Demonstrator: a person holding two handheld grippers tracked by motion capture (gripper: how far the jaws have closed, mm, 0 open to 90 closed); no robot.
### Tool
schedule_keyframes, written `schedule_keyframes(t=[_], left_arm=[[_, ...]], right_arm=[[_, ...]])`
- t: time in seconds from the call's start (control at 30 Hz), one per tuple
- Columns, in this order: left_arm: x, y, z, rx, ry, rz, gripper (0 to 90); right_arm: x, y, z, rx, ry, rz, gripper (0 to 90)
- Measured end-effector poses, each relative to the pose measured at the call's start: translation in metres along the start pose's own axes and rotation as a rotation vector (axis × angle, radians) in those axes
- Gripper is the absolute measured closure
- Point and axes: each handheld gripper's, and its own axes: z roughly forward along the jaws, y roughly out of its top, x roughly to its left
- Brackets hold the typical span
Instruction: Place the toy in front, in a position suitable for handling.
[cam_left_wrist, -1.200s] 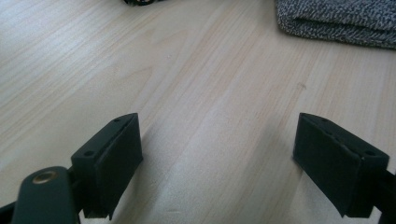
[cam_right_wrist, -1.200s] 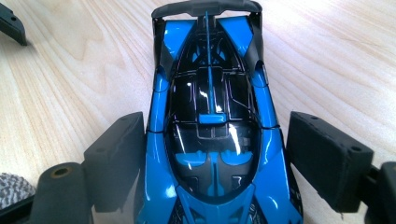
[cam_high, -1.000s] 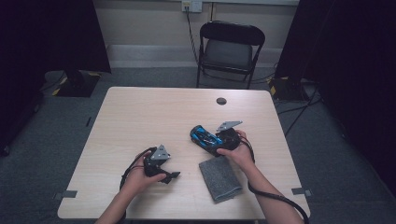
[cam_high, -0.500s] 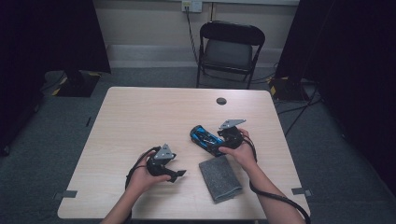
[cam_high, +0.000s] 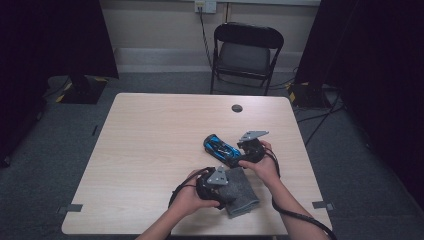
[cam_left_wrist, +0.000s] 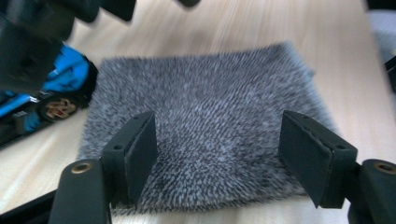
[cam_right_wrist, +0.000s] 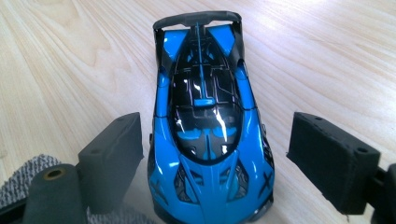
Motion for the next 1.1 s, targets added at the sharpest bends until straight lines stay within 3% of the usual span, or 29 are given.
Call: schedule_keyframes(t=[0.1, 0.13, 0.17, 0.2, 0.37, 0.47, 0.57, 0.67, 0.77, 0.83, 0.97, 1.07, 1.1], left_arm=[[0.0, -0.002, 0.01, 0.04, 0.02, -0.01, 27.9], [-0.001, -0.004, 0.012, 0.05, 0.018, 0.004, 28.6], [-0.003, -0.007, 0.014, 0.035, 0.017, 0.016, 29.7], [-0.002, -0.009, 0.014, 0.024, 0.01, 0.001, 31.5], [-0.002, -0.015, 0.005, 0.002, -0.007, -0.032, 61.9], [-0.002, -0.015, 0.002, 0.013, -0.004, -0.064, 71.5], [0.003, -0.015, -0.008, 0.035, 0.013, -0.078, 73.2], [0.008, -0.02, -0.018, 0.021, 0.035, -0.085, 73.3], [0.02, -0.035, -0.044, 0.0, 0.077, -0.136, 73.4], [0.024, -0.039, -0.051, -0.005, 0.089, -0.148, 73.3], [0.038, -0.058, -0.078, -0.026, 0.163, -0.201, 73.2], [0.041, -0.062, -0.083, -0.028, 0.192, -0.209, 73.0], [0.045, -0.067, -0.087, -0.037, 0.203, -0.23, 72.9]], right_arm=[[0.0, -0.001, -0.001, 0.0, -0.003, 0.005, 16.5], [0.0, -0.001, -0.002, -0.006, -0.001, 0.008, 16.5], [0.0, -0.001, -0.002, -0.006, 0.0, 0.008, 16.5], [0.0, -0.001, -0.002, -0.004, 0.0, 0.003, 16.5], [0.002, -0.001, -0.002, -0.006, -0.001, 0.004, 16.5], [0.002, -0.001, -0.002, -0.009, -0.006, 0.003, 16.5], [0.001, 0.001, -0.006, -0.024, -0.014, 0.009, 16.5], [0.0, 0.001, -0.007, -0.023, -0.011, 0.008, 16.5], [0.0, -0.002, -0.009, -0.022, -0.014, 0.0, 16.3], [0.0, -0.003, -0.008, -0.026, -0.014, 0.003, 15.8], [0.001, -0.011, -0.006, -0.014, -0.011, -0.001, 14.8], [0.002, -0.013, -0.004, -0.008, -0.014, -0.006, 14.5], [0.003, -0.015, -0.001, 0.009, -0.025, -0.019, 14.1]])
